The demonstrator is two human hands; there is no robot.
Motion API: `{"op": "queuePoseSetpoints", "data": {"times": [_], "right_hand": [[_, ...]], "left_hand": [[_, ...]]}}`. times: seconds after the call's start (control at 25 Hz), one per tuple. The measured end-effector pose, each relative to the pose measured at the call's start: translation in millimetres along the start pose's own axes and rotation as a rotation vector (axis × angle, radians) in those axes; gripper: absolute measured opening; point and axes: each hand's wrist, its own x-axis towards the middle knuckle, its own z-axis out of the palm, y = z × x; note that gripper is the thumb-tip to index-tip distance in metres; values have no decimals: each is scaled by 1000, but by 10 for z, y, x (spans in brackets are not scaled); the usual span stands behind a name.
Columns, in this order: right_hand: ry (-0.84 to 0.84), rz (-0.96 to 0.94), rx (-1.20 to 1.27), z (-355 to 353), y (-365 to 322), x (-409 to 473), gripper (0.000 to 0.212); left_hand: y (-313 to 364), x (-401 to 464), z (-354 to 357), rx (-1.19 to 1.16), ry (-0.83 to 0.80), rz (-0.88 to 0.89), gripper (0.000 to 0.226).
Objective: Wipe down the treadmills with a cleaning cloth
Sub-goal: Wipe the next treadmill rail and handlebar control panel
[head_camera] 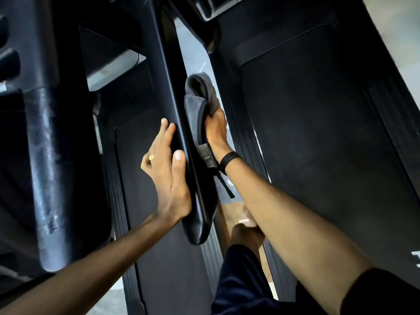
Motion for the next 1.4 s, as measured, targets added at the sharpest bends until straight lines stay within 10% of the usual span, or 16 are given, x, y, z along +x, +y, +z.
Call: {"op": "queuePoseSetpoints", "data": {"times": [0.2, 0.36, 0.6, 0.96, 1.2, 1.4], "right_hand": [[-23, 88, 169, -88, 136, -187, 17], [-86, 65, 72, -269, 71, -861, 74], [36, -147, -135, -116, -266, -861, 85], [49, -72, 127, 251, -454, 782, 52], [57, 185, 140, 12, 288, 35, 39], [81, -159, 52, 21, -244, -262, 39]], "left_hand": [[-17, 31, -6, -40, 9, 37, 58], [-5, 23, -10, -77, 1, 47, 54], [-25, 624, -112, -126, 105, 6, 32], [189, 1810, 188, -13, 209, 20, 33], [278, 1803, 239, 59, 197, -62, 54], [236, 1774, 223, 56, 174, -150, 55]]}}
